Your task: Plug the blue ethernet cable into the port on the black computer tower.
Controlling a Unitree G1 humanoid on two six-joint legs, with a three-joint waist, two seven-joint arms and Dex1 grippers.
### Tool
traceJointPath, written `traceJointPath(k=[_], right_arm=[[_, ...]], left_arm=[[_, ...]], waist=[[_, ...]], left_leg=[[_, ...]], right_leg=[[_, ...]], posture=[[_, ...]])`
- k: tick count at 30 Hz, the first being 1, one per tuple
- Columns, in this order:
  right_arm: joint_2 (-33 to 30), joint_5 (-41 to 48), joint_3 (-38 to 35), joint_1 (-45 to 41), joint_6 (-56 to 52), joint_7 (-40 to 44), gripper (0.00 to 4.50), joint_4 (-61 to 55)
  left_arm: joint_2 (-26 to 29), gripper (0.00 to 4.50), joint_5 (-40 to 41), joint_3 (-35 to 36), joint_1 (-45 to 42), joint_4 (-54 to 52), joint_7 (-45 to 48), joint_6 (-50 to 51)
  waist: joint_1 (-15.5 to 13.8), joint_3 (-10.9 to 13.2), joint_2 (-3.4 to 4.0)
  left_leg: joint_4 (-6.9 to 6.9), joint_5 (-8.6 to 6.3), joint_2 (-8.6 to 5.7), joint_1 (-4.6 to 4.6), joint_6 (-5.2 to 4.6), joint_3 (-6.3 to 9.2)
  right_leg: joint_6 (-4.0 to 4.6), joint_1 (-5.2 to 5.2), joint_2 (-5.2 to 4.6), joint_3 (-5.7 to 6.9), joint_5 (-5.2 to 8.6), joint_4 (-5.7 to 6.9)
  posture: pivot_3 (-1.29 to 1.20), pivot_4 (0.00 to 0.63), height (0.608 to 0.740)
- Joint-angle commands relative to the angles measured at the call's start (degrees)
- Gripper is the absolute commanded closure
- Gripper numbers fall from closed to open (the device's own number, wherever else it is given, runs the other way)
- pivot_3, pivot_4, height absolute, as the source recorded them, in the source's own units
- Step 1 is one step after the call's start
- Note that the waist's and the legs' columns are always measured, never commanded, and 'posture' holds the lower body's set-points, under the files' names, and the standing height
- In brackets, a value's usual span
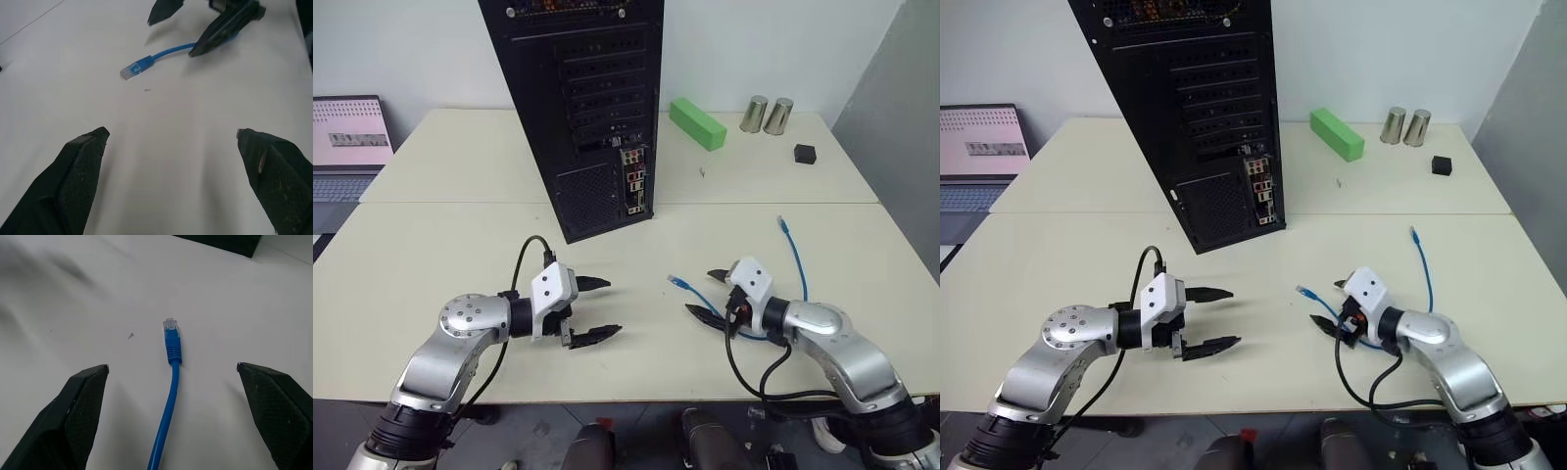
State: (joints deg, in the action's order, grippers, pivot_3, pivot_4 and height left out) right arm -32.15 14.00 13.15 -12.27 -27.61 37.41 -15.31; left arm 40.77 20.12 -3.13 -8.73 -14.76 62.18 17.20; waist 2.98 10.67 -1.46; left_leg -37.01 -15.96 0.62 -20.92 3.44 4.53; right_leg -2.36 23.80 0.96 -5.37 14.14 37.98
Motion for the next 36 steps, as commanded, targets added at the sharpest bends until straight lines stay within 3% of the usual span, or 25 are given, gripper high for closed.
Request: traceJointPath(k=[1, 5, 21, 36], right_arm=[[1.9, -2.2, 1.4, -2.2, 2.4, 0.3, 0.05, 1.8], [3.4, -4.0, 2.1, -3.1, 3.2, 0.0, 0.56, 4.1], [4.3, -7.6, 2.7, -5.6, 4.1, 2.8, 4.4, 5.0], [2.9, -6.6, 6.8, -7.3, 0.2, 9.9, 4.5, -8.3]], left_arm=[[0.4, 0.0, 1.3, 0.3, -1.0, -2.4, 0.7, -0.3], [0.3, 0.0, 0.9, 0.2, -1.3, -1.9, 0.9, -0.6], [-1.3, 0.0, -2.1, -2.9, -5.2, 3.4, 1.8, -4.8], [-6.4, 0.0, -7.9, -8.5, -14.9, 18.4, 6.0, -16.6]], waist=[[0.1, 0.0, 0.0], [0.1, 0.0, 0.0], [0.1, 0.0, 0.01], [0.2, 0.0, 0.01]], left_leg=[[-0.01, 0.0, 0.0, 0.0, 0.0, 0.0], [0.0, 0.0, 0.0, 0.02, 0.0, 0.0], [-0.01, 0.0, -0.01, 0.02, 0.0, 0.01], [-0.03, 0.0, -0.03, 0.0, 0.0, 0.06]], right_leg=[[0.0, 0.0, 0.0, 0.0, 0.0, 0.01], [0.0, 0.0, 0.01, 0.0, 0.0, 0.03], [0.0, 0.0, 0.0, 0.01, -0.01, 0.04], [0.01, 0.0, 0.0, 0.06, -0.01, 0.06]], posture=[[0.0, 0.15, 0.74], [0.0, 0.15, 0.74], [0.0, 0.15, 0.74], [0.0, 0.15, 0.74]])
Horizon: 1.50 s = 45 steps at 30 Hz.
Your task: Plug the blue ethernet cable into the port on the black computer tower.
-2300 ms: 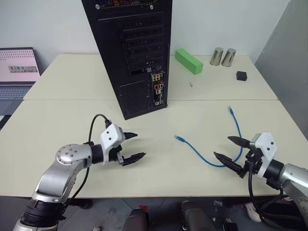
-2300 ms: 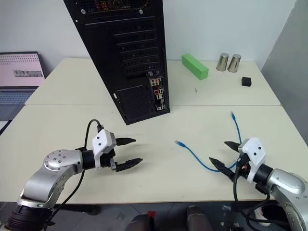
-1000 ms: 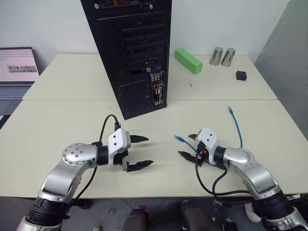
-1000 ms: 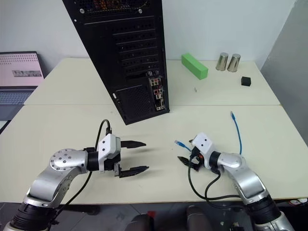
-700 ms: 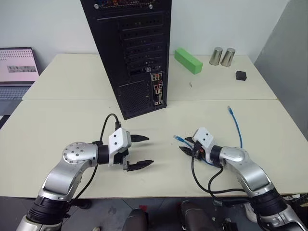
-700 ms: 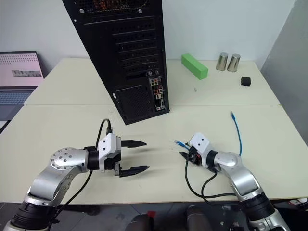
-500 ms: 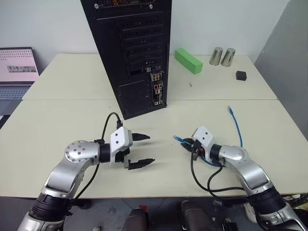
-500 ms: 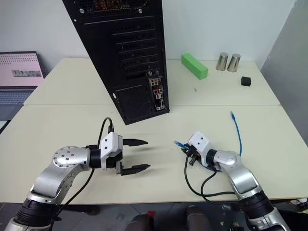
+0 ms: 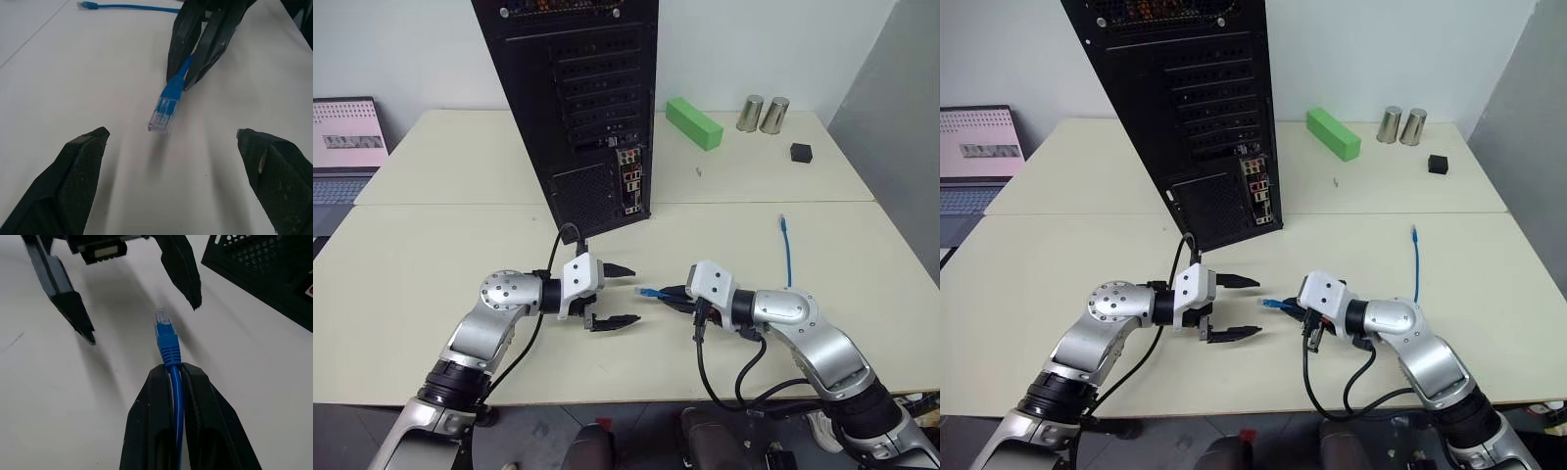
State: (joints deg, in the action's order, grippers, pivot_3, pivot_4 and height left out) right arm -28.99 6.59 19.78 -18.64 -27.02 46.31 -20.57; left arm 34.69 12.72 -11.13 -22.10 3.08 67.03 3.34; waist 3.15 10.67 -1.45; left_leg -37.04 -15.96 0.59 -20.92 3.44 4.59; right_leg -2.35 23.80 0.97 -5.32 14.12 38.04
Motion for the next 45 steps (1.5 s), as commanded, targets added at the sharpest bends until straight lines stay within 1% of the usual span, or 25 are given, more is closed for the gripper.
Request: traceJointPath(k=[1, 9, 11, 12, 17, 18, 21, 22, 25, 28, 29, 31, 37, 39, 40, 42, 45], right_arm=[[-0.4, 0.8, 0.3, -1.0, -0.5, 1.2, 4.5, -3.3], [-1.0, 0.4, 0.8, -0.9, -0.5, 2.0, 4.5, -4.2], [-1.1, 0.3, 0.9, -0.9, -0.4, 2.1, 4.5, -4.3], [-1.1, 0.3, 1.0, -1.0, -0.4, 2.2, 4.5, -4.3], [-1.3, 0.2, 1.1, -0.9, -0.2, 2.5, 4.5, -4.4], [-1.3, 0.2, 1.2, -1.0, -0.1, 2.6, 4.5, -4.4], [-1.4, 0.1, 1.4, -1.1, 0.0, 2.7, 4.5, -4.4], [-1.4, 0.1, 1.5, -1.1, 0.0, 2.7, 4.5, -4.4], [-1.3, 0.0, 1.6, -1.0, -0.1, 2.7, 4.5, -4.6], [-1.2, -0.2, 1.8, -1.1, 0.0, 2.6, 4.5, -4.5], [-1.1, -0.3, 1.8, -1.1, 0.1, 2.6, 4.5, -4.5], [-1.0, -0.3, 1.8, -1.1, -0.1, 2.5, 4.5, -4.7], [-0.6, 0.4, 1.5, -1.8, -0.8, 2.8, 4.5, -4.7], [-1.5, 0.8, 1.3, -2.1, -1.1, 4.0, 3.8, -4.9], [-2.1, 1.2, 1.0, -2.2, -1.3, 4.7, 3.65, -5.2], [-3.5, 2.2, -0.1, -2.7, -2.1, 6.1, 3.1, -6.0], [-6.1, 4.6, -2.5, -2.6, -4.0, 7.6, 2.45, -7.6]], left_arm=[[-0.6, 0.0, -0.3, -0.4, -2.0, 1.0, 1.4, -2.8], [-1.0, 0.0, 0.6, -0.3, -2.8, 2.0, 3.9, -3.4], [-0.9, 0.37, 0.5, -0.4, -2.9, 2.3, 4.7, -3.7], [-0.9, 0.43, 0.5, -0.4, -2.8, 2.5, 5.1, -3.8], [-1.2, 1.49, 0.2, -0.3, -2.9, 3.1, 5.7, -4.2], [-1.2, 1.62, 0.1, -0.3, -3.0, 3.3, 5.8, -4.3], [-1.4, 2.39, 0.0, -0.3, -3.1, 3.8, 5.8, -4.6], [-1.5, 2.51, 0.0, -0.3, -3.2, 3.9, 5.9, -4.7], [-1.5, 3.16, -0.1, -0.3, -3.0, 4.0, 6.0, -5.0], [-1.7, 3.66, -0.3, -0.5, -3.0, 4.3, 6.0, -5.3], [-1.8, 3.98, -0.4, -0.6, -3.1, 4.4, 6.0, -5.4], [-1.7, 4.22, -0.3, -0.6, -3.0, 4.3, 6.0, -5.4], [-1.6, 4.22, -0.9, -0.8, -3.1, 4.6, 5.8, -6.2], [-1.5, 4.22, -1.5, -1.0, -3.1, 4.9, 5.7, -7.1], [-1.5, 4.22, -1.8, -1.0, -3.0, 5.0, 5.6, -8.1], [-1.7, 4.22, -2.8, -1.1, -2.7, 5.1, 5.2, -10.9], [-2.3, 4.22, -4.2, -0.9, -1.8, 4.9, 3.7, -16.2]], waist=[[0.0, 0.0, 0.0], [0.0, 0.0, 0.0], [0.0, 0.0, 0.0], [0.0, 0.0, 0.0], [0.0, 0.0, 0.0], [0.0, 0.0, 0.0], [0.0, 0.0, 0.0], [0.0, 0.0, 0.0], [0.0, 0.0, 0.0], [0.0, 0.0, 0.0], [0.0, 0.0, 0.0], [0.0, 0.0, 0.0], [0.0, 0.0, 0.0], [0.0, 0.0, 0.0], [0.0, 0.0, 0.0], [0.0, 0.0, 0.0], [-0.1, 0.0, 0.0]], left_leg=[[0.0, 0.0, 0.0, 0.0, 0.0, 0.0], [0.0, 0.0, 0.0, 0.0, 0.0, 0.0], [0.0, 0.0, 0.0, 0.0, 0.0, 0.0], [0.0, 0.0, 0.0, 0.0, 0.0, 0.0], [0.0, 0.0, 0.0, 0.0, 0.0, 0.0], [0.0, 0.0, 0.0, 0.0, 0.0, 0.0], [0.0, 0.0, 0.0, 0.0, 0.0, 0.0], [0.0, 0.0, 0.0, 0.0, 0.0, 0.01], [0.0, 0.0, 0.0, 0.0, 0.0, 0.01], [0.0, 0.0, 0.0, 0.0, 0.0, 0.01], [0.0, 0.0, 0.0, 0.0, 0.0, 0.01], [-0.01, 0.0, 0.0, 0.0, 0.0, 0.01], [-0.01, 0.0, 0.0, 0.0, 0.0, 0.01], [-0.01, 0.0, 0.0, 0.0, 0.0, 0.01], [-0.01, 0.0, 0.0, 0.0, 0.0, 0.01], [-0.01, 0.0, 0.0, 0.0, 0.0, 0.01], [-0.01, 0.0, 0.0, 0.0, 0.0, 0.02]], right_leg=[[0.0, 0.0, 0.0, 0.0, 0.0, 0.0], [0.0, 0.0, 0.0, 0.0, 0.0, 0.0], [0.0, 0.0, 0.0, 0.0, 0.0, 0.0], [0.0, 0.0, 0.0, 0.0, 0.0, 0.0], [0.0, 0.0, 0.0, 0.0, 0.0, 0.01], [0.0, 0.0, 0.0, 0.0, 0.0, 0.01], [0.0, 0.0, 0.0, 0.0, 0.0, 0.01], [0.0, 0.0, 0.0, 0.01, 0.0, 0.01], [0.0, 0.0, 0.0, 0.0, 0.0, 0.01], [0.0, 0.0, 0.0, 0.01, 0.0, 0.01], [0.0, 0.0, 0.0, 0.01, 0.0, 0.01], [0.0, 0.0, 0.0, 0.01, 0.0, 0.01], [0.0, 0.0, 0.0, 0.01, 0.0, 0.01], [0.0, 0.0, 0.0, 0.01, 0.0, 0.01], [0.0, 0.0, 0.0, 0.01, 0.0, 0.01], [0.0, 0.0, 0.0, 0.01, 0.0, 0.01], [0.0, -0.01, -0.01, 0.01, 0.0, 0.0]], posture=[[0.0, 0.15, 0.74], [0.0, 0.15, 0.74], [0.0, 0.15, 0.74], [0.0, 0.15, 0.74], [0.0, 0.15, 0.74], [0.0, 0.15, 0.74], [0.0, 0.15, 0.74], [0.0, 0.15, 0.74], [0.0, 0.15, 0.74], [0.0, 0.15, 0.74], [0.0, 0.15, 0.74], [0.0, 0.15, 0.74], [0.0, 0.15, 0.74], [0.0, 0.15, 0.74], [0.0, 0.15, 0.74], [0.0, 0.15, 0.74], [0.0, 0.15, 0.74]])
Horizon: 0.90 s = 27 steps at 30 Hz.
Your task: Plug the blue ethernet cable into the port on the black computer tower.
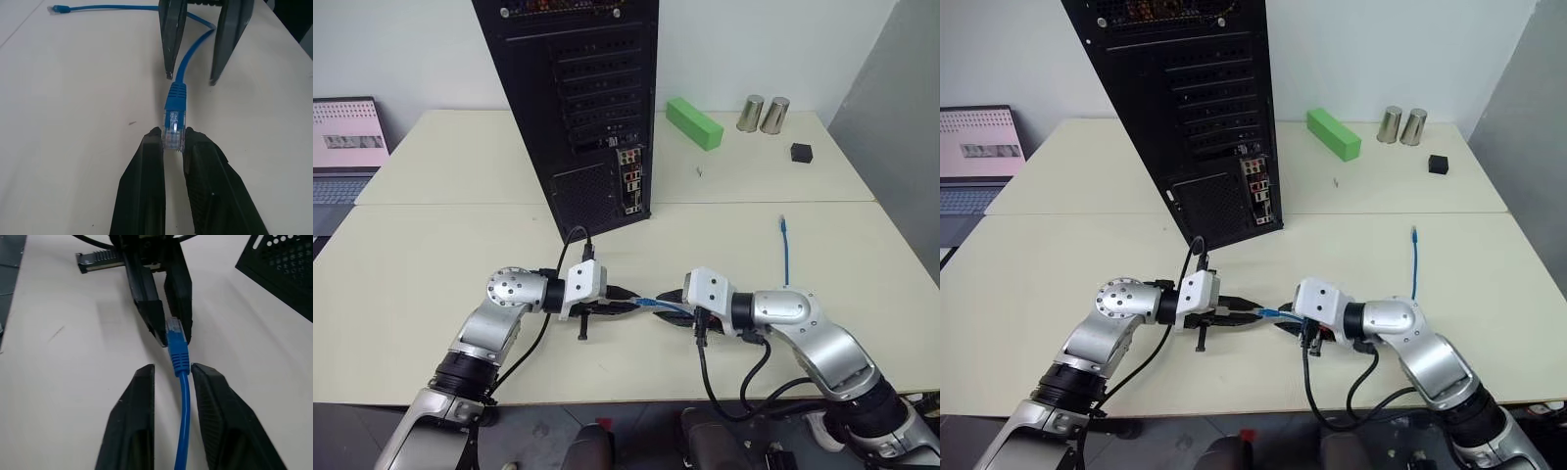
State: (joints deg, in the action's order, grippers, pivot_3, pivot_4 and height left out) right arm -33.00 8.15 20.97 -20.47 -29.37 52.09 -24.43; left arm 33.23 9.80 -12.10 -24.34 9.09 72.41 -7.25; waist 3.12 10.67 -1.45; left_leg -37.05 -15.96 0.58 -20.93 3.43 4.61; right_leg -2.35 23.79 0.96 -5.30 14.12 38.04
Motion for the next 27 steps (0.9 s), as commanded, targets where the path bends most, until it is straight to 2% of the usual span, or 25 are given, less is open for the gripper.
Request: traceJointPath(k=[1, 4, 7, 9, 15, 27], right_arm=[[-3.0, 4.3, -5.0, -0.5, -2.8, 2.3, 2.2, -4.4], [-3.2, 9.0, -9.1, 0.4, -7.1, 1.6, 1.53, -5.8], [0.2, 17.8, -15.4, 1.8, -15.5, -1.7, 0.82, -7.8], [1.8, 21.3, -17.4, 2.4, -18.8, -3.3, 0.8, -8.6], [7.0, 30.6, -20.8, 3.3, -26.6, -8.8, 0.8, -9.2], [9.1, 36.0, -20.7, 2.7, -28.0, -12.3, 0.8, -5.5]], left_arm=[[-1.2, 4.22, -1.8, 0.3, 0.8, -1.2, -2.8, -7.8], [-2.0, 4.22, -4.3, 0.7, 1.5, -0.8, -5.9, -15.5], [-2.9, 4.22, -10.1, 1.5, 2.4, 1.8, -12.3, -32.4], [-3.2, 4.22, -12.4, 1.7, 2.3, 3.5, -15.8, -39.3], [-4.3, 4.22, -23.1, 4.1, 1.1, 8.1, -28.5, -57.3], [-3.5, 4.22, -34.1, 4.9, -1.3, 12.3, -43.8, -62.9]], waist=[[-0.1, 0.0, 0.0], [-0.2, 0.0, 0.0], [-0.2, 0.0, 0.0], [-0.3, 0.0, 0.0], [-0.4, 0.0, 0.01], [-0.4, 0.0, 0.01]], left_leg=[[0.0, 0.0, 0.0, 0.0, 0.0, 0.01], [-0.01, 0.0, -0.01, 0.0, 0.0, 0.0], [0.0, 0.0, 0.03, 0.01, 0.0, 0.05], [0.0, 0.0, 0.04, 0.01, 0.0, 0.05], [-0.02, 0.0, 0.0, 0.01, 0.0, 0.03], [-0.02, 0.0, -0.01, 0.01, -0.01, 0.04]], right_leg=[[0.0, 0.0, -0.01, 0.0, 0.0, 0.0], [0.0, -0.02, -0.03, -0.01, 0.0, -0.01], [0.02, -0.02, -0.02, 0.03, -0.01, 0.0], [0.23, -0.02, -0.02, 0.02, -0.14, 0.02], [0.17, -0.05, -0.04, 0.01, -0.13, -0.01], [-0.02, -0.06, -0.04, 0.06, -0.04, 0.0]], posture=[[0.0, 0.15, 0.74], [0.0, 0.15, 0.74], [0.0, 0.15, 0.74], [0.0, 0.15, 0.74], [0.0, 0.15, 0.74], [0.0, 0.15, 0.74]])
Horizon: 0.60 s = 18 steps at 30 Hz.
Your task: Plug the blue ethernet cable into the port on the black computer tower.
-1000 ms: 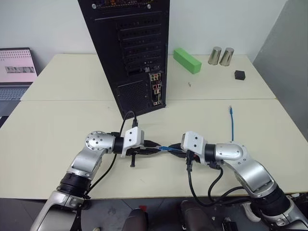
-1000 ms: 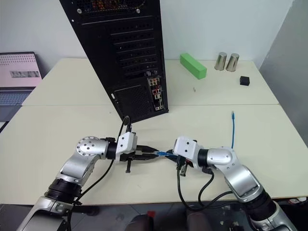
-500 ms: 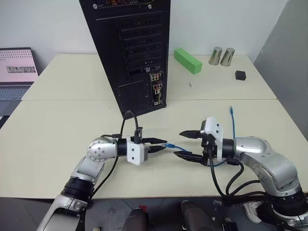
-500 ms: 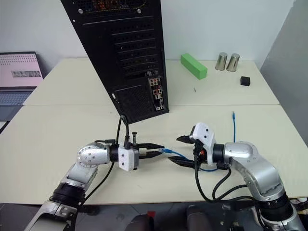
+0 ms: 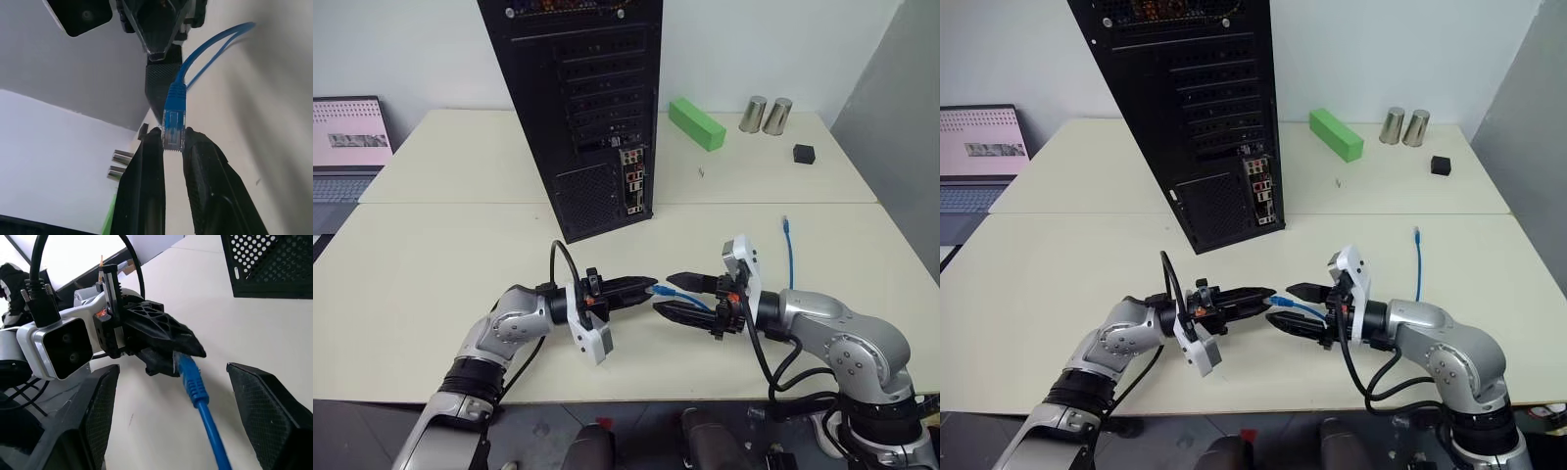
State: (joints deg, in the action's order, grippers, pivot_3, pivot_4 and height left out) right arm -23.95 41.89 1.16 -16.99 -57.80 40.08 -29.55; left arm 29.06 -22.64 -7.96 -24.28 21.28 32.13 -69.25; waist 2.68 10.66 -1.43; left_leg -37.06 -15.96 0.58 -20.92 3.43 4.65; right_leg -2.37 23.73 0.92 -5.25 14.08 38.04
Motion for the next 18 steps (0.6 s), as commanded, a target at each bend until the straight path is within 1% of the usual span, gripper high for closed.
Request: traceJointPath(k=[1, 4, 6, 7, 8, 10, 13, 16, 18], right_arm=[[0.0, 2.2, -0.8, -0.9, 0.6, -0.3, 0.98, -0.1], [0.1, 2.3, -0.7, -1.0, 0.8, -0.6, 1.59, 0.4], [0.4, 2.6, -0.9, -1.1, 0.8, -1.0, 2.1, 0.6], [0.4, 2.7, -1.0, -1.2, 0.8, -1.0, 2.44, 0.7], [0.5, 3.0, -1.0, -1.2, 0.7, -1.2, 2.62, 0.6], [0.7, 3.7, -1.3, -1.4, 0.5, -1.6, 3.12, 0.7], [0.6, 4.4, -1.2, -1.5, 0.4, -2.1, 3.96, 0.7], [0.5, 4.8, -1.1, -1.6, 0.3, -2.4, 4.47, 0.8], [0.5, 5.1, -1.0, -1.6, 0.1, -2.5, 4.5, 0.8]], left_arm=[[0.8, 4.22, -2.4, 0.8, -1.4, 0.2, -4.6, -0.9], [1.4, 4.22, -3.5, 0.3, -1.5, 0.0, -6.6, -0.8], [1.8, 4.22, -4.2, -0.1, -1.5, 0.0, -7.7, -0.8], [2.0, 4.22, -4.4, -0.3, -1.5, 0.0, -8.2, -0.8], [2.2, 4.22, -4.6, -0.4, -1.5, -0.1, -8.6, -0.8], [2.5, 4.22, -5.0, -0.8, -1.5, -0.2, -9.5, -0.8], [2.9, 4.22, -5.6, -1.1, -1.5, -0.5, -10.7, -0.9], [3.1, 4.23, -6.2, -1.4, -1.6, -0.5, -11.6, -1.0], [3.2, 4.23, -6.6, -1.6, -1.6, -0.6, -12.2, -1.1]], waist=[[0.0, 0.0, 0.0], [0.1, 0.0, 0.0], [0.1, 0.0, 0.0], [0.1, 0.0, 0.0], [0.1, 0.0, 0.0], [0.0, 0.0, 0.0], [0.1, 0.0, 0.0], [0.1, 0.0, 0.0], [0.1, 0.0, 0.0]], left_leg=[[0.0, 0.0, 0.0, 0.0, 0.0, 0.0], [0.01, 0.0, 0.01, 0.01, 0.0, 0.01], [0.01, 0.0, 0.01, 0.01, 0.0, 0.01], [0.01, 0.0, 0.01, 0.0, 0.0, 0.02], [0.01, 0.0, 0.01, 0.0, 0.0, 0.02], [0.01, 0.0, 0.01, 0.0, 0.0, 0.02], [0.01, 0.0, 0.02, 0.0, 0.0, 0.02], [0.01, 0.0, 0.01, 0.0, 0.0, 0.01], [0.01, 0.0, 0.02, 0.0, 0.0, 0.02]], right_leg=[[0.0, 0.0, 0.0, 0.0, 0.0, 0.0], [0.0, 0.0, 0.0, 0.02, 0.0, 0.01], [0.0, 0.0, 0.0, 0.02, 0.0, 0.01], [0.0, 0.0, 0.0, 0.03, 0.0, 0.01], [0.0, 0.0, 0.0, 0.03, 0.0, 0.01], [0.0, 0.0, 0.0, 0.03, 0.0, 0.01], [0.08, 0.0, 0.0, 0.04, -0.05, 0.01], [0.11, 0.0, 0.0, 0.03, -0.07, 0.01], [0.1, 0.0, 0.0, 0.05, -0.06, 0.01]], posture=[[0.0, 0.15, 0.74], [0.0, 0.15, 0.74], [0.0, 0.15, 0.74], [0.0, 0.15, 0.74], [0.0, 0.15, 0.74], [0.0, 0.15, 0.74], [0.0, 0.15, 0.74], [0.0, 0.15, 0.74], [0.0, 0.15, 0.74]])
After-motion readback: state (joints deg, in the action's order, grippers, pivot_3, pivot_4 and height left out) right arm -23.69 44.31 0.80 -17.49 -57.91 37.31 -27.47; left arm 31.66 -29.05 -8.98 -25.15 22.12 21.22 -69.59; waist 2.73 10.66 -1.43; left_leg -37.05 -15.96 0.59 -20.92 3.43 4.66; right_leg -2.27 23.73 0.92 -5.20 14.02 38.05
